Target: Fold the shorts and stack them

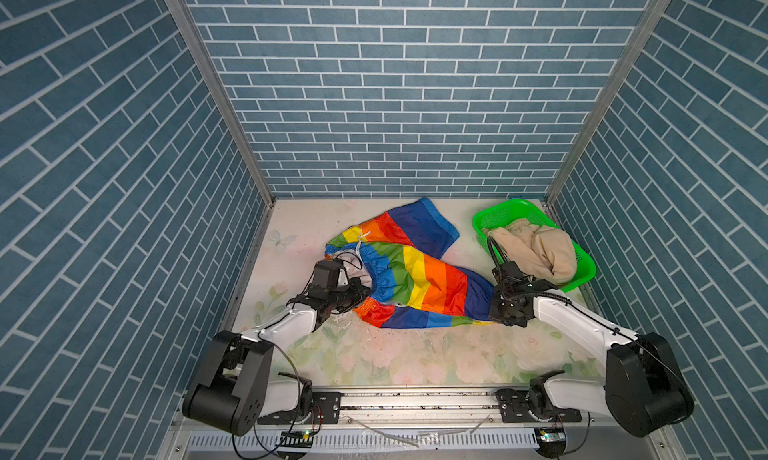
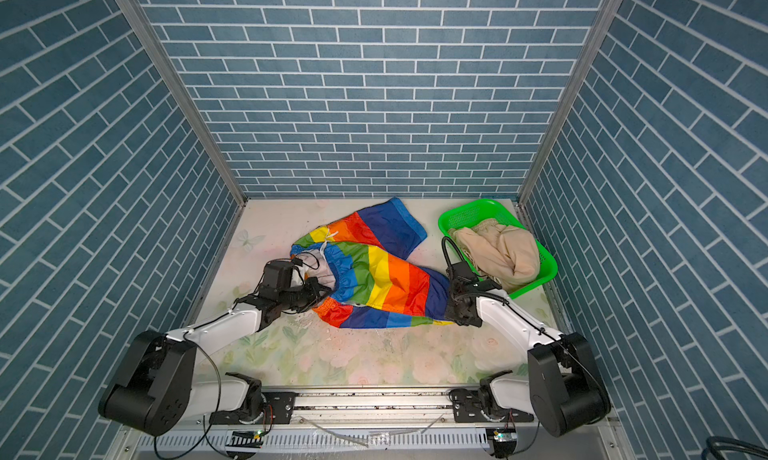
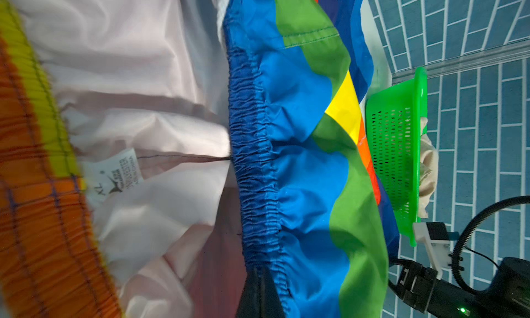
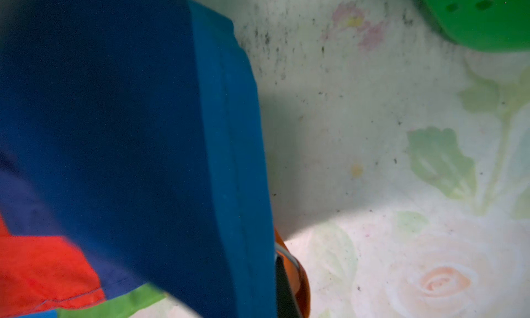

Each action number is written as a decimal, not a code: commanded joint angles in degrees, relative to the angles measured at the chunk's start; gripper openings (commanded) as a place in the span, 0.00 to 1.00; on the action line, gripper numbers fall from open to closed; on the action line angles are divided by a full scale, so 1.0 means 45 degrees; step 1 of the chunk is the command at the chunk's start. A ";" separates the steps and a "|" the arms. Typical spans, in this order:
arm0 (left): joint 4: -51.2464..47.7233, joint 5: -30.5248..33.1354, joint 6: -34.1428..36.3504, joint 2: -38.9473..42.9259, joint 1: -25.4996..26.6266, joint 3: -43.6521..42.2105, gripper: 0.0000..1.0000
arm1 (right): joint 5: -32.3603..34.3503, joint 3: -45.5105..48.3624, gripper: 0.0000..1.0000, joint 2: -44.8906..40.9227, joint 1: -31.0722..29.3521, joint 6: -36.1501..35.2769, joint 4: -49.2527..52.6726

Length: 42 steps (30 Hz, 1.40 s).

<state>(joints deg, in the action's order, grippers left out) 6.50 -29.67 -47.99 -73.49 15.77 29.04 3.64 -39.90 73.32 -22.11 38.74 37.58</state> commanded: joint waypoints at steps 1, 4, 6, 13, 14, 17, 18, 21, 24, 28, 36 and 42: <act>-0.0753 -0.0428 0.0200 0.0680 -0.0306 -0.0283 0.00 | 0.0203 -0.0138 0.00 -0.0253 0.0048 0.0392 0.0410; -0.0888 -0.0683 -0.0094 0.1451 -0.0619 -0.0669 0.00 | 0.0190 -0.0139 0.00 -0.0108 0.0048 0.0386 0.0440; -0.0786 -0.0943 -0.0526 0.2127 -0.0873 -0.1141 0.00 | 0.0130 -0.0161 0.00 0.0060 0.0036 0.0375 0.0418; -0.3292 -0.1183 -0.1373 0.6062 -0.1024 -0.2120 0.00 | 0.0080 -0.0293 0.00 0.0479 0.0042 0.0206 0.0532; -0.4167 -0.1061 -0.1348 0.6822 -0.1024 -0.2243 0.00 | 0.0070 -0.0330 0.00 0.0489 0.0040 0.0163 0.0554; -0.6299 -0.0859 -0.1817 0.9276 -0.1024 -0.3011 0.00 | -0.0141 -0.0373 0.00 0.0412 0.0049 0.0141 0.0554; -0.6819 -0.0867 -0.2076 1.0041 -0.1024 -0.3328 0.00 | -0.0241 -0.0391 0.00 0.0360 0.0049 0.0174 0.0536; -0.8750 -0.0755 -0.2850 1.2624 -0.1024 -0.4218 0.00 | -0.0785 -0.0497 0.00 0.0129 0.0030 0.0238 0.0439; -0.9943 -0.0422 -0.3290 1.4554 -0.1039 -0.4606 0.00 | -0.1205 -0.1025 0.00 0.0067 0.0030 0.0116 0.0437; -0.7869 -0.0024 -0.4022 1.3679 -0.1063 -0.4543 0.00 | -0.1173 -0.3128 0.00 0.0802 0.0030 -0.0667 0.0726; -0.6602 0.0384 0.0583 0.4633 -0.1231 0.2182 0.00 | -0.2359 -1.1828 0.00 0.5856 0.0782 -0.1793 0.1139; -0.6559 0.0089 0.2086 -0.0649 -0.2244 0.9057 0.00 | -0.4250 -2.5800 0.00 1.4062 0.1341 -0.1598 0.4641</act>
<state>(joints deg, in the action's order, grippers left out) -24.84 -29.23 -44.40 -70.72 7.86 61.98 -9.39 -131.81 123.61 -17.26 32.12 48.07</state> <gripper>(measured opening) 0.051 0.046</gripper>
